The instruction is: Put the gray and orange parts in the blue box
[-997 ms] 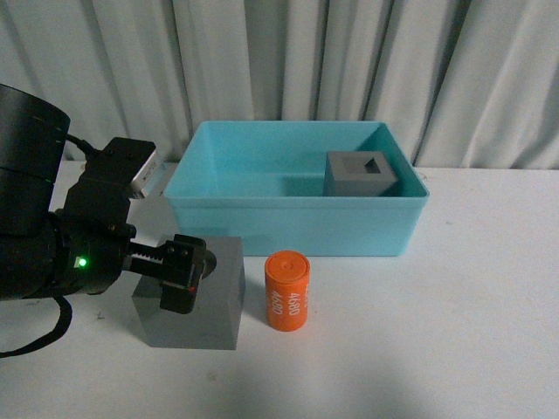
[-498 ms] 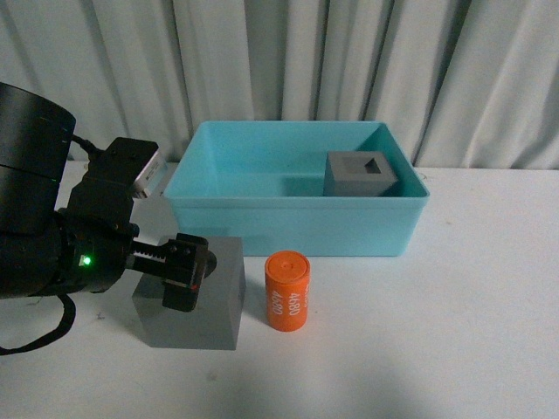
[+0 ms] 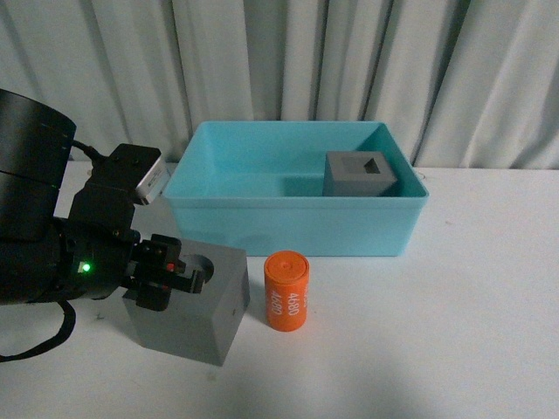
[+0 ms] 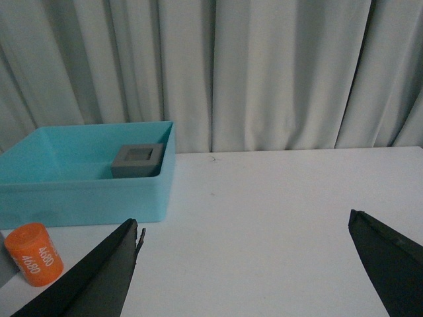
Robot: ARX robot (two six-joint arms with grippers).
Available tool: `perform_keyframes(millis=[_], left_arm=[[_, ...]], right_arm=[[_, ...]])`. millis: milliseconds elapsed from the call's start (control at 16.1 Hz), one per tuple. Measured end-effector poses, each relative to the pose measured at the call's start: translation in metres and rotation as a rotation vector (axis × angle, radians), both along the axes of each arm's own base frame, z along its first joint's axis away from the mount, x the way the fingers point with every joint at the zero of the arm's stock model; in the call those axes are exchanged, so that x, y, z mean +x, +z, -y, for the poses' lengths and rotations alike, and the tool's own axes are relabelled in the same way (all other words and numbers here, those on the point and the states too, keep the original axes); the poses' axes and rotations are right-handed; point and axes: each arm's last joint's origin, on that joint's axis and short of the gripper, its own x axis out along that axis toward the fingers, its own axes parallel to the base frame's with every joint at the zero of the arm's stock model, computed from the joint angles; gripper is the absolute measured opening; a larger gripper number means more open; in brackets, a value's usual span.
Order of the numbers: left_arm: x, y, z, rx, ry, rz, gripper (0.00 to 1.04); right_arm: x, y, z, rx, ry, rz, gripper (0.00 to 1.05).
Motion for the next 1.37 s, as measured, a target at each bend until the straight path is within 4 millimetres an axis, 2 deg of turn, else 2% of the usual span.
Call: perform_keyframes(millis=[62,125,374,561,623,748,934,997,1059,1184,1246,1370], left_arm=[[-0.002,0.001,-0.002,-0.003,0.000,-0.003,0.27],[-0.006,0.004,-0.006,-0.009,0.004,-0.009,0.23],[-0.026,0.015,-0.027,-0.007,0.018,-0.067,0.21],[-0.030,0.050,-0.056,-0.039,0.062,-0.060,0.20],[-0.024,0.068,-0.064,-0.056,0.083,-0.043,0.20],[-0.011,0.098,-0.068,-0.105,0.106,-0.023,0.20],[0.008,0.147,-0.045,-0.215,0.092,0.001,0.20],[0.014,0.167,-0.030,-0.261,0.073,0.028,0.20],[0.017,0.178,-0.022,-0.285,0.062,0.037,0.20],[0.033,0.208,0.011,-0.357,0.027,0.068,0.20],[0.046,0.212,0.033,-0.372,0.018,0.053,0.20],[0.069,0.196,0.063,-0.341,0.014,0.006,0.20]], right_arm=[[0.000,0.000,0.000,0.000,0.000,0.000,0.98],[0.000,0.000,0.000,0.000,0.000,0.000,0.98],[0.000,0.000,0.000,0.000,0.000,0.000,0.98],[0.000,0.000,0.000,0.000,0.000,0.000,0.98],[0.000,0.000,0.000,0.000,0.000,0.000,0.98],[0.000,0.000,0.000,0.000,0.000,0.000,0.98],[0.000,0.000,0.000,0.000,0.000,0.000,0.98],[0.000,0.000,0.000,0.000,0.000,0.000,0.98],[0.000,0.000,0.000,0.000,0.000,0.000,0.98],[0.000,0.000,0.000,0.000,0.000,0.000,0.98],[0.000,0.000,0.000,0.000,0.000,0.000,0.98],[0.000,0.000,0.000,0.000,0.000,0.000,0.98]])
